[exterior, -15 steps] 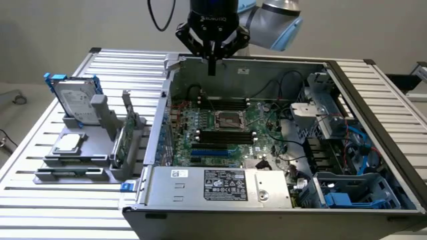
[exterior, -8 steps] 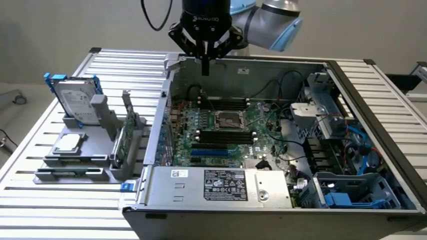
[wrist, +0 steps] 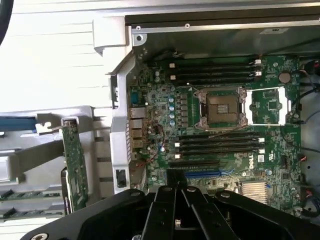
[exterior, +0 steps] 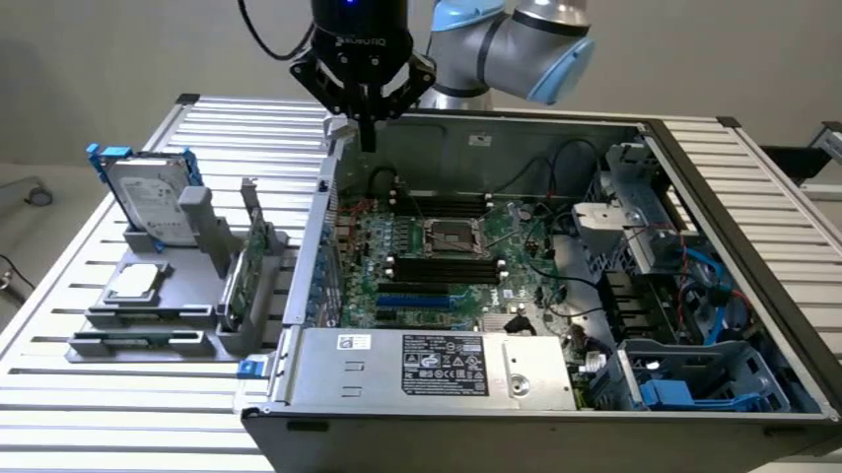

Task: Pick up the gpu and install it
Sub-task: 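Reach for the gpu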

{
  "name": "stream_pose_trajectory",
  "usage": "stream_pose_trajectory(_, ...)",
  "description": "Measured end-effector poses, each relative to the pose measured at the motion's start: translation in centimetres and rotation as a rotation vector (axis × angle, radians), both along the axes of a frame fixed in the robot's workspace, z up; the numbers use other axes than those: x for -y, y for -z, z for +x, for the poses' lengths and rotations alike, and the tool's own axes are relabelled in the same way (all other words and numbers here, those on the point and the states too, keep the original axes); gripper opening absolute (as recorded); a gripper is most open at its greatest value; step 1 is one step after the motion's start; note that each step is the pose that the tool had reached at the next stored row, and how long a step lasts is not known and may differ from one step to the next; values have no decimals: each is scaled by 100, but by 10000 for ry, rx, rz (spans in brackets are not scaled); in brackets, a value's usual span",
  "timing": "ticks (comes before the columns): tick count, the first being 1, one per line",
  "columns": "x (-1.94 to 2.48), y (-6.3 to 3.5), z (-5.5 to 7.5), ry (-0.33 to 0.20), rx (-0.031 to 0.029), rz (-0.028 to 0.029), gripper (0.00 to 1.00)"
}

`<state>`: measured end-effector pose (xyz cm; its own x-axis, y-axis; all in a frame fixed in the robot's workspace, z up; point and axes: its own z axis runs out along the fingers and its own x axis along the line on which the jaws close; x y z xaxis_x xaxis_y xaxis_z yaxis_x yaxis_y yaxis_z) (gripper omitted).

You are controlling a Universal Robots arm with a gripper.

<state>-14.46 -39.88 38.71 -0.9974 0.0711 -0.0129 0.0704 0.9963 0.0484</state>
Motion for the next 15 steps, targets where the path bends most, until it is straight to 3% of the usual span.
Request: stream_pose_trajectory(15, -2, 161, -683, 1, -1, -5, 11)
